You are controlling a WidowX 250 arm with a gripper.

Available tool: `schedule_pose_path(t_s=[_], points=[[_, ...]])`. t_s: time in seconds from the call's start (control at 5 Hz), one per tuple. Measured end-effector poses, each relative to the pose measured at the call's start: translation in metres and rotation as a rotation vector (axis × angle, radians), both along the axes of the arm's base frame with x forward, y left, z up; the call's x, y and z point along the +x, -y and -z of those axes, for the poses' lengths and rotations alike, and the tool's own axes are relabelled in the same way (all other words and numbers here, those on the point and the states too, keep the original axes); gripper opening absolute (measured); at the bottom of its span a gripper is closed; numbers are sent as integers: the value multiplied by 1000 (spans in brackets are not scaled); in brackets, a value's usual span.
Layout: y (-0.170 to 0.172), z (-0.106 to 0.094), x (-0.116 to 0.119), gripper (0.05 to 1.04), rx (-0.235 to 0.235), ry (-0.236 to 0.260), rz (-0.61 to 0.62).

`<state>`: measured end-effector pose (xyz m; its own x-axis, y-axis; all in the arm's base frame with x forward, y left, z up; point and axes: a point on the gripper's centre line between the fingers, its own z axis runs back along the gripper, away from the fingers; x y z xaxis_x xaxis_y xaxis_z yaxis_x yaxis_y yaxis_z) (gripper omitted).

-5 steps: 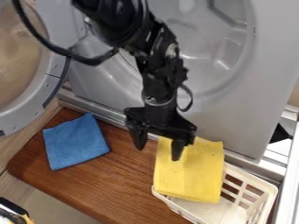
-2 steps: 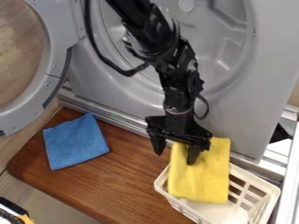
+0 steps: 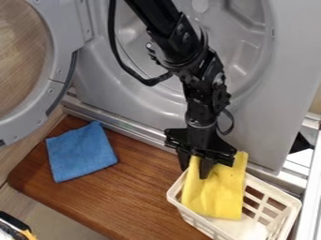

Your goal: Move the yellow cloth slightly to the tray

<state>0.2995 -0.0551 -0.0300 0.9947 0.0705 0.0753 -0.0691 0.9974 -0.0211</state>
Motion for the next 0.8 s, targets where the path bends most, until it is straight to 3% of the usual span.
schedule_pose_path(t_s=[0.2, 0.4, 0.6, 0.8], points=[[0, 0, 0, 182, -3, 1, -4], [0, 1, -2, 150, -1, -2, -17], [3, 0, -8, 195, 8, -9, -22], [8, -5, -14, 442, 17, -8, 6]])
